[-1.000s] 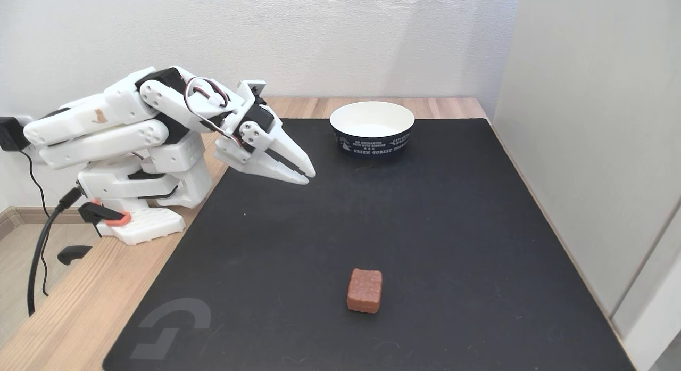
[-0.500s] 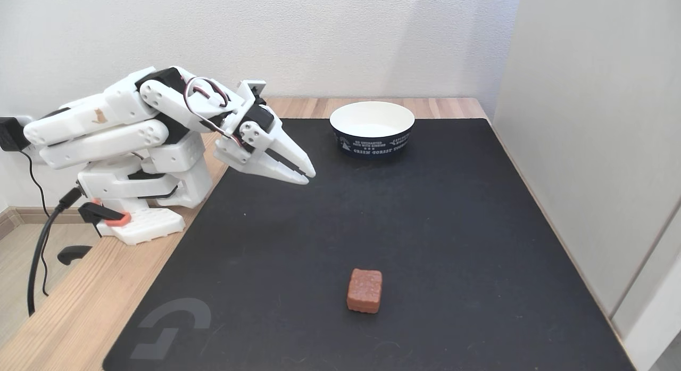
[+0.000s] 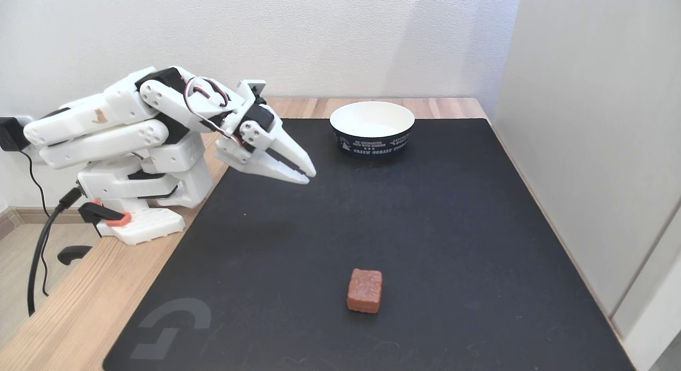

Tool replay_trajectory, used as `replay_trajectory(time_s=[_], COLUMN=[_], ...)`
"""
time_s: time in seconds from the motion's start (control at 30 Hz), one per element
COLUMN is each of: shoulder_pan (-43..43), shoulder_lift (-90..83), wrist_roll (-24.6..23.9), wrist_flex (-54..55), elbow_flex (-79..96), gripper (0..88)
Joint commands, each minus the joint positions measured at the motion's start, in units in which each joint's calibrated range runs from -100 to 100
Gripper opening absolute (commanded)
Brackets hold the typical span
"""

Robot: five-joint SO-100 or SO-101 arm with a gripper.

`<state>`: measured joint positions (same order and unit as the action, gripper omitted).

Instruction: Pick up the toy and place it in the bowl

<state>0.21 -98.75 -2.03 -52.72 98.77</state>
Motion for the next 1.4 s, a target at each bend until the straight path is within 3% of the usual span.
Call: replay_trajectory(time_s=[0.0, 0.1, 0.13, 0.23, 0.53, 0.7, 0.77, 1.1, 1.37], shoulder_pan=[-0.08, -1.25, -2.93, -3.26, -3.93, 2.01, 5.27, 12.13, 24.34], shoulder_lift=[-0.83, -0.83, -0.83, -0.83, -0.67, 2.59, 11.17, 56.11, 86.12], wrist_roll=[0.26, 0.31, 0.31, 0.31, 0.31, 0.31, -0.11, 0.68, 8.45], wrist_flex=[2.34, 1.41, 0.99, -0.96, -1.89, -9.85, -12.05, -22.72, -30.09], elbow_flex=[0.69, 0.69, 0.69, 0.69, -0.84, -19.32, -30.68, -75.02, -97.19], gripper=[6.6, 22.2, 35.1, 46.4, 43.7, 38.0, 34.6, 34.4, 34.7])
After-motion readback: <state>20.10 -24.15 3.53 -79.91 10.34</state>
